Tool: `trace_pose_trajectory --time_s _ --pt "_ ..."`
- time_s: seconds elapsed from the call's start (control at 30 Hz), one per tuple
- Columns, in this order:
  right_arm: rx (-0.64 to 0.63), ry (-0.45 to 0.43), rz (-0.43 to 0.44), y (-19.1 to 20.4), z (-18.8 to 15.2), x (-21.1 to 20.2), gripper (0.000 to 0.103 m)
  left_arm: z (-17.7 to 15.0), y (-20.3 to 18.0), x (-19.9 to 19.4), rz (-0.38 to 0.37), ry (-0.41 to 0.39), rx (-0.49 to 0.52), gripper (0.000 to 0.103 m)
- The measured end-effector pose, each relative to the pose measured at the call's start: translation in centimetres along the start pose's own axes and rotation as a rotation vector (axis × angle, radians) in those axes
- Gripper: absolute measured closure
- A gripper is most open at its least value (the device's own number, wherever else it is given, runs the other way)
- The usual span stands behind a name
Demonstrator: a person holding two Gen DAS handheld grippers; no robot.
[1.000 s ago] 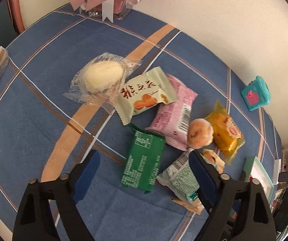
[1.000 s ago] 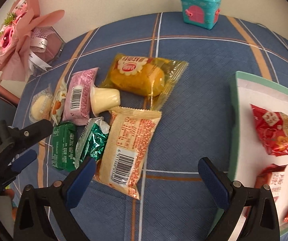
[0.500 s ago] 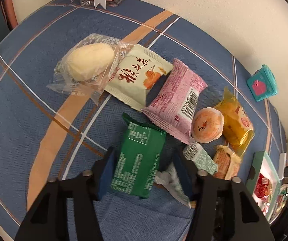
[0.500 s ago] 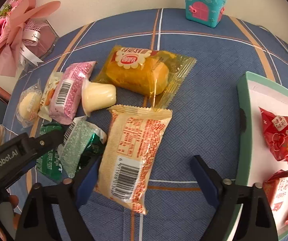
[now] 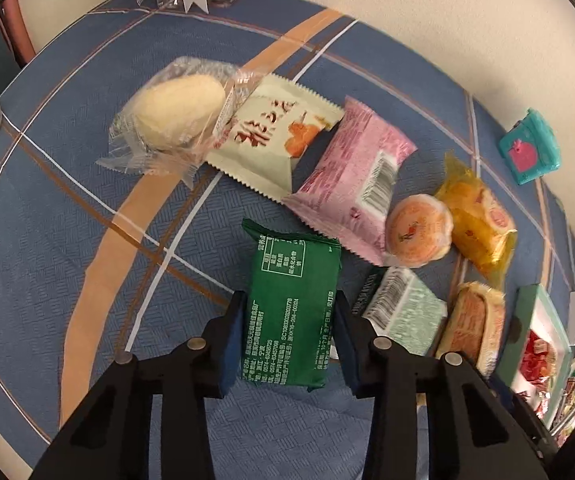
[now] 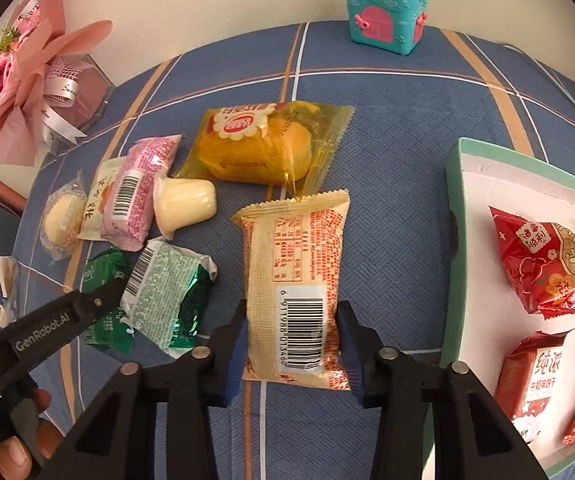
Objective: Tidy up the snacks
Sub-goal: 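Grasp the green pack with left tool while right tool grasps the beige barcode pack, then carry both packs over the white tray and open both tools to release them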
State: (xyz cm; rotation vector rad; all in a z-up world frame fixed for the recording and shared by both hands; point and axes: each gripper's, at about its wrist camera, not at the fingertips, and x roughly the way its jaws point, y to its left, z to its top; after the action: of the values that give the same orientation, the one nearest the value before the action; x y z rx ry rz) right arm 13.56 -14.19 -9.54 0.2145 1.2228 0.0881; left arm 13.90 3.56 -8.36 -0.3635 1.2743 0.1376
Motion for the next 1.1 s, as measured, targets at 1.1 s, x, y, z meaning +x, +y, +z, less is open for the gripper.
trace_pose_trajectory --time_s 1.1 --pt "0.081 -0.170 0.057 -6.2 -4.9 -13.3 0.065 -4.1 -4.5 -11.4 -0.082 -0.215 0.172 0.061"
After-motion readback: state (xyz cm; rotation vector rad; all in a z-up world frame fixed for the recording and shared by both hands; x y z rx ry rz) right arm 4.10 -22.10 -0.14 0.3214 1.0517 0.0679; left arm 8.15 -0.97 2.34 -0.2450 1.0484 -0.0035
